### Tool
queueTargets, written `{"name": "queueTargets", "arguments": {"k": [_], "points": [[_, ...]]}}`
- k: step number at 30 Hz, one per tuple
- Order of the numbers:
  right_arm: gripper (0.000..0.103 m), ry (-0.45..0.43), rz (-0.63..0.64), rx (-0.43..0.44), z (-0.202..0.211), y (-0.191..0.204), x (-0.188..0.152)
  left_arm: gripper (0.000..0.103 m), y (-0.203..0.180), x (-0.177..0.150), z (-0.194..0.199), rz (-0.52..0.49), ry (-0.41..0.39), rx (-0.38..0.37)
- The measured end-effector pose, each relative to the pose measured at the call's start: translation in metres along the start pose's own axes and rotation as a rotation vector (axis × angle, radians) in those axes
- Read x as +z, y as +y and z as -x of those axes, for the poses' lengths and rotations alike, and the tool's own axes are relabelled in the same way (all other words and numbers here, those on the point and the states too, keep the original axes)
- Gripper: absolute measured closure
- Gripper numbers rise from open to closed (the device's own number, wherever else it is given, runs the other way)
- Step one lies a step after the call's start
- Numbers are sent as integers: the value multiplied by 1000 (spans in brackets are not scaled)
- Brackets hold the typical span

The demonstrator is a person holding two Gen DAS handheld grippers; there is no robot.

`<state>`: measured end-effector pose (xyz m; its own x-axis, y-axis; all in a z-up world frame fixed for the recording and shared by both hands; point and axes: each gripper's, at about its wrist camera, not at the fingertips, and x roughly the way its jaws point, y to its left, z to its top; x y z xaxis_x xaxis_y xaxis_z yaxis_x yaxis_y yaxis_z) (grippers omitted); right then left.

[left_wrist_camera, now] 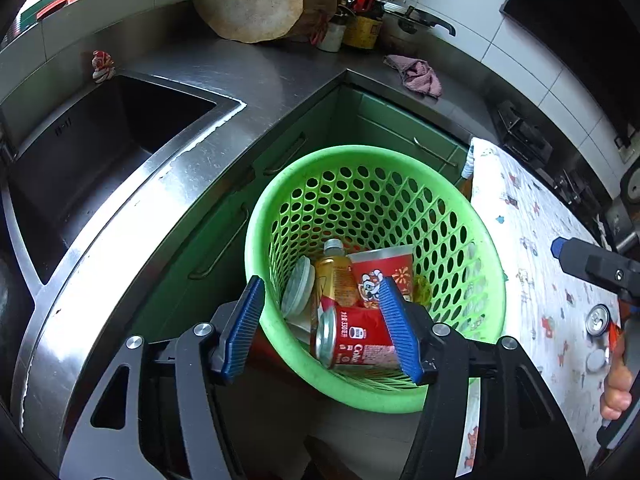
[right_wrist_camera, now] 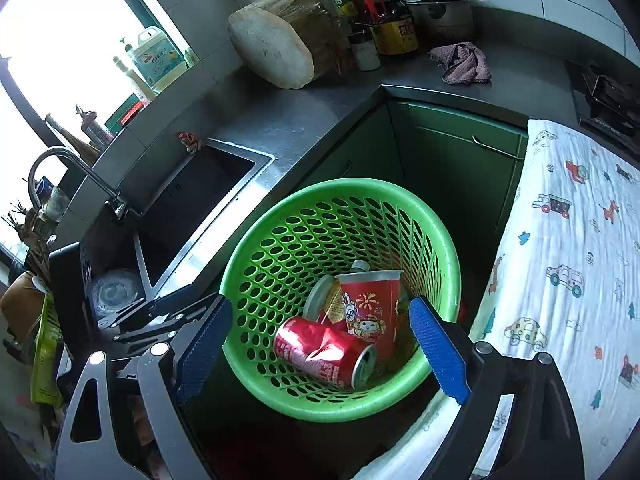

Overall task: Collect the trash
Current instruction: 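Carry the lid and red can over the green basket and release both, then grasp the orange snack bag with the right gripper while the left reaches the clear cup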

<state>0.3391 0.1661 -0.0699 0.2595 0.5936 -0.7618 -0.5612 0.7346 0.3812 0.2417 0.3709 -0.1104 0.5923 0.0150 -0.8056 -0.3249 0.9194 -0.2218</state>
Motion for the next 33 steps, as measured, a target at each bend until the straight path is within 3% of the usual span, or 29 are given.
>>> {"name": "queueTargets", "arguments": {"k": [3,9,16,25,31,33], "points": [[15,-12,15,-28,20,-7,-14,32,-12,-3,11,-19,-14,-8],[14,-37,18,-80,71,-39,-53,22,-46,-16,35,-37,-44,-39],[13,-70,-23,-197,144,-100,-101,16,-102,-40,58,-81,-67,-81],[11,-124,-174,-410,234,-211,-154,15,-179,-76,61,-173,-28,-152],[10,-118,-248,-471,256,-259,-181,11,-219,-95,60,-241,5,-182],[10,-113,-271,-456,255,-269,-187,10,-230,-102,60,-262,18,-195]]}}
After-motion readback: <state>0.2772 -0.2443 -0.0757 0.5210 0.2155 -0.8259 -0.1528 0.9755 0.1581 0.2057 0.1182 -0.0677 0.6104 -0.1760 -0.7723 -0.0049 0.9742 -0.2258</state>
